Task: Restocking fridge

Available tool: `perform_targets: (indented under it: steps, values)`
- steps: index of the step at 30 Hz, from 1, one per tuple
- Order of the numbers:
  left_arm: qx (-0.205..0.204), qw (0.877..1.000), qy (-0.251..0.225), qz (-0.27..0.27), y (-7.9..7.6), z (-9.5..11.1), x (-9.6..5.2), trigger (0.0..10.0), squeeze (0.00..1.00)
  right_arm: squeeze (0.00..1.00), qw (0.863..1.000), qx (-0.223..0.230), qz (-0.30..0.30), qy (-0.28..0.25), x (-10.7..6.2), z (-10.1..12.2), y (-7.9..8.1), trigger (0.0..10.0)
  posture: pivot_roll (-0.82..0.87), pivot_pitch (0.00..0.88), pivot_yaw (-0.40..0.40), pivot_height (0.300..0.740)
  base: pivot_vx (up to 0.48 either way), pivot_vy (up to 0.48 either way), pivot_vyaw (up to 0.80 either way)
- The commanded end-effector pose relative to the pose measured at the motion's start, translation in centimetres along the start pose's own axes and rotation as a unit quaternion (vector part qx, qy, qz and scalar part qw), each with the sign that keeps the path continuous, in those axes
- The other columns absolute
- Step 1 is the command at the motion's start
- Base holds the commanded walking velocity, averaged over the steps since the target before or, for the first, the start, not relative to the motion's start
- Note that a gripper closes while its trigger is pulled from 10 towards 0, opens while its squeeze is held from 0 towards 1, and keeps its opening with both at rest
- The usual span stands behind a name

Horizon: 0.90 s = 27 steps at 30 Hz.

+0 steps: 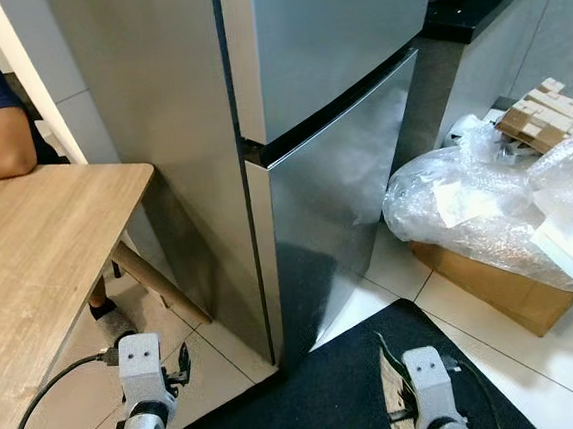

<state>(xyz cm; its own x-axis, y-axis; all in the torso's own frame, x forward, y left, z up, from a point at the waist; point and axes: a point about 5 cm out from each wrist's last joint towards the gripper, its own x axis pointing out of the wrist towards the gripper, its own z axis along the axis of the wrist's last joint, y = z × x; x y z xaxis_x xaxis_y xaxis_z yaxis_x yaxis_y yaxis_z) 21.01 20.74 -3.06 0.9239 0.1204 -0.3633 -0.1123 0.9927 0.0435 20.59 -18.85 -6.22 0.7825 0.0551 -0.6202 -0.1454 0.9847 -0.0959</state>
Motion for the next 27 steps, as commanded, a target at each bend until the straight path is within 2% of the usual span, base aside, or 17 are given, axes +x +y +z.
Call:
perform_targets:
  steps: [1, 3, 6, 7, 8, 9, 10, 12, 16, 20, 22, 25, 27]
  values:
    - [0.021, 1.0, 0.013, -0.002, 0.7, -0.6, -0.4, 10.0, 0.0, 0.0, 1.0, -0.003, 0.009, 0.002, 0.1, 0.1, 0.4, 10.0, -0.07, 0.052, -0.009, 0.74, 0.0, 0.0, 0.0]
    - [0.005, 0.998, 0.068, -0.019, 0.4, -2.7, -1.2, 10.0, 0.0, 0.0, 0.999, -0.003, 0.03, 0.03, 0.3, -0.2, 1.3, 10.0, -0.06, 0.059, -0.015, 0.74, 0.0, 0.0, 0.0]
    - [0.014, 0.995, 0.091, -0.028, 0.1, -3.7, -1.8, 10.0, 0.0, 0.0, 0.998, -0.005, 0.041, 0.047, 0.3, -0.5, 1.7, 10.0, -0.05, 0.064, -0.022, 0.74, 0.0, 0.0, 0.0]
    - [0.031, 0.992, 0.12, -0.036, -0.2, -4.7, -2.3, 10.0, 0.0, 0.0, 0.997, -0.005, 0.043, 0.056, 0.3, -0.7, 1.9, 10.0, -0.04, 0.067, -0.027, 0.74, 0.0, 0.0, 0.0]
    - [0.031, 0.992, 0.12, -0.036, -0.2, -4.7, -2.3, 10.0, 0.0, 0.0, 0.997, -0.005, 0.043, 0.056, 0.3, -0.7, 1.9, 10.0, -0.04, 0.067, -0.027, 0.74, 0.0, 0.0, 0.0]
    - [0.011, 0.988, 0.146, -0.037, -0.6, -5.8, -2.9, 10.0, 0.0, 0.0, 0.998, 0.006, 0.03, 0.059, 0.2, -0.9, 1.7, 10.0, -0.05, 0.068, -0.026, 0.74, 0.0, 0.0, 0.0]
    - [-0.005, 0.988, 0.15, -0.034, -0.7, -5.9, -3.0, 10.0, 0.0, 0.0, 0.998, 0.01, 0.023, 0.058, 0.2, -0.9, 1.6, 10.0, -0.05, 0.068, -0.026, 0.74, 0.0, 0.0, 0.0]
    - [-0.011, 0.989, 0.146, -0.033, -0.8, -5.8, -2.9, 10.0, 0.0, 0.0, 0.998, 0.012, 0.021, 0.056, 0.2, -0.9, 1.6, 10.0, -0.06, 0.069, -0.015, 0.74, 0.0, 0.0, 0.0]
    - [0.023, 0.99, 0.136, -0.041, -0.8, -5.3, -2.4, 10.0, 0.0, 0.0, 0.998, 0.017, 0.013, 0.052, 0.2, -1.0, 1.7, 10.0, -0.08, 0.084, 0.003, 0.74, 0.0, 0.0, 0.0]
    - [0.016, 0.99, 0.133, -0.038, -0.7, -5.2, -2.3, 10.0, 0.0, 0.0, 0.998, 0.018, 0.011, 0.051, 0.1, -1.0, 1.6, 10.0, -0.08, 0.084, 0.013, 0.74, 0.0, 0.0, 0.0]
    - [0.005, 0.99, 0.129, -0.065, -1.2, -4.8, -1.8, 10.0, 0.0, 0.0, 0.997, 0.028, 0.001, 0.067, -0.2, -1.7, 1.0, 10.0, -0.06, 0.083, 0.012, 0.74, 0.0, 0.0, 0.0]
    - [0.018, 0.987, 0.137, -0.082, -1.4, -4.9, -1.8, 10.0, 0.0, 0.0, 0.996, 0.034, 0.006, 0.078, -0.4, -2.1, 0.9, 10.0, -0.06, 0.087, 0.011, 0.74, 0.0, 0.0, 0.0]
    - [0.03, 0.988, 0.139, -0.066, -1.2, -5.0, -1.8, 10.0, 0.0, 0.0, 0.996, 0.028, 0.004, 0.079, -0.4, -2.2, 1.0, 10.0, -0.08, 0.095, 0.018, 0.74, 0.0, 0.0, 0.0]
